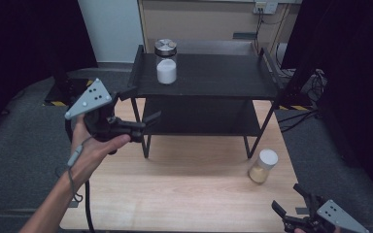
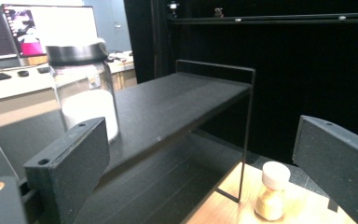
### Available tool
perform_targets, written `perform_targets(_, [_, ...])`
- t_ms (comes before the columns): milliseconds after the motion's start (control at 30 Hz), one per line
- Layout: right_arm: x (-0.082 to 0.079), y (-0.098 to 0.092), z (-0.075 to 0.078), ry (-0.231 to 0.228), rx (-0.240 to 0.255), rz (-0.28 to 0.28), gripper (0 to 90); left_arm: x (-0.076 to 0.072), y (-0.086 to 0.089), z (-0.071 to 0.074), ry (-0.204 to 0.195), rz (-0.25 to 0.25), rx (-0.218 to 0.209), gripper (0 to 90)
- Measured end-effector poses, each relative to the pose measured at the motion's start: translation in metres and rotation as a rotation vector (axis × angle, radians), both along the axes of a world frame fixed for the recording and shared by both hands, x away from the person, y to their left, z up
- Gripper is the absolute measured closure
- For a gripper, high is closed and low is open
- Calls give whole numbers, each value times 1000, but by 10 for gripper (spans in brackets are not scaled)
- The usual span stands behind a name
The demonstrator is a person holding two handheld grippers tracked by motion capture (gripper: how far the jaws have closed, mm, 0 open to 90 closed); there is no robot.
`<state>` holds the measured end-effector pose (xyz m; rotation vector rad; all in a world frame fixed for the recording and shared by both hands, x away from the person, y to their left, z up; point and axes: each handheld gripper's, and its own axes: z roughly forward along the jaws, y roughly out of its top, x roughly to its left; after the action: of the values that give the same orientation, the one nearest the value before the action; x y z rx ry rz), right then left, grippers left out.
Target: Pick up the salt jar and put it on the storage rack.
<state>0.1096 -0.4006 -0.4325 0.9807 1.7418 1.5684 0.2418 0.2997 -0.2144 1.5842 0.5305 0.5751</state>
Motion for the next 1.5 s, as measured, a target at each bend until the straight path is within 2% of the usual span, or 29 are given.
perform_targets(33, [0, 0, 0, 0, -1, 1, 33, -3, 2, -13, -6, -2, 2, 27])
perform_targets(100, [0, 0, 0, 0, -2, 2, 33, -6, 3, -24, -13, -3, 11, 31])
perform_targets(133, [0, 0, 0, 0, -2, 2, 33, -6, 3, -24, -13, -3, 11, 30])
perform_targets(167, [0, 0, 0, 1, -2, 2, 33, -8, 4, -35, -15, -9, 14, 29])
perform_targets(300, [1, 1, 0, 4, -3, 5, 33, -14, 7, -53, -23, -31, -17, 28])
perform_targets(567, [1, 1, 0, 6, -6, 10, 34, -29, 7, -75, -39, -27, -3, 27])
perform_targets(600, [1, 1, 0, 5, -6, 10, 34, -32, 7, -80, -39, -30, 19, 27])
perform_targets(700, [1, 2, 1, 4, -7, 10, 34, -38, 5, -89, -42, -20, 44, 27])
perform_targets(767, [1, 2, 1, 5, -8, 10, 34, -42, 4, -99, -42, -13, 33, 27])
perform_targets(800, [1, 2, 1, 5, -8, 10, 34, -42, 4, -99, -42, -13, 33, 29])
perform_targets(867, [1, 2, 1, 5, -9, 11, 34, -48, 2, -111, -47, 6, 43, 28])
perform_targets(1000, [1, 2, 1, 5, -11, 13, 34, -57, 1, -130, -42, 40, 30, 28])
perform_targets(1167, [1, 2, 1, 6, -12, 14, 34, -67, 3, -148, -26, 76, 14, 27])
perform_targets(1200, [1, 2, 1, 6, -12, 15, 34, -67, 3, -148, -26, 76, 14, 27])
perform_targets(1233, [1, 2, 1, 6, -12, 15, 34, -72, 4, -156, -21, 99, 0, 27])
perform_targets(1300, [1, 2, 1, 6, -12, 14, 34, -77, 5, -163, -12, 120, -10, 26])
perform_targets(1367, [2, 2, 1, 6, -15, 16, 34, -82, 7, -173, -1, 137, -39, 23])
perform_targets(1400, [2, 2, 1, 6, -16, 15, 35, -82, 7, -173, -1, 137, -39, 23])
perform_targets(1433, [2, 2, 1, 7, -16, 16, 34, -87, 8, -179, -7, 167, -33, 22])
perform_targets(1500, [2, 2, 1, 5, -18, 17, 34, -91, 11, -184, -7, 185, -21, 21])
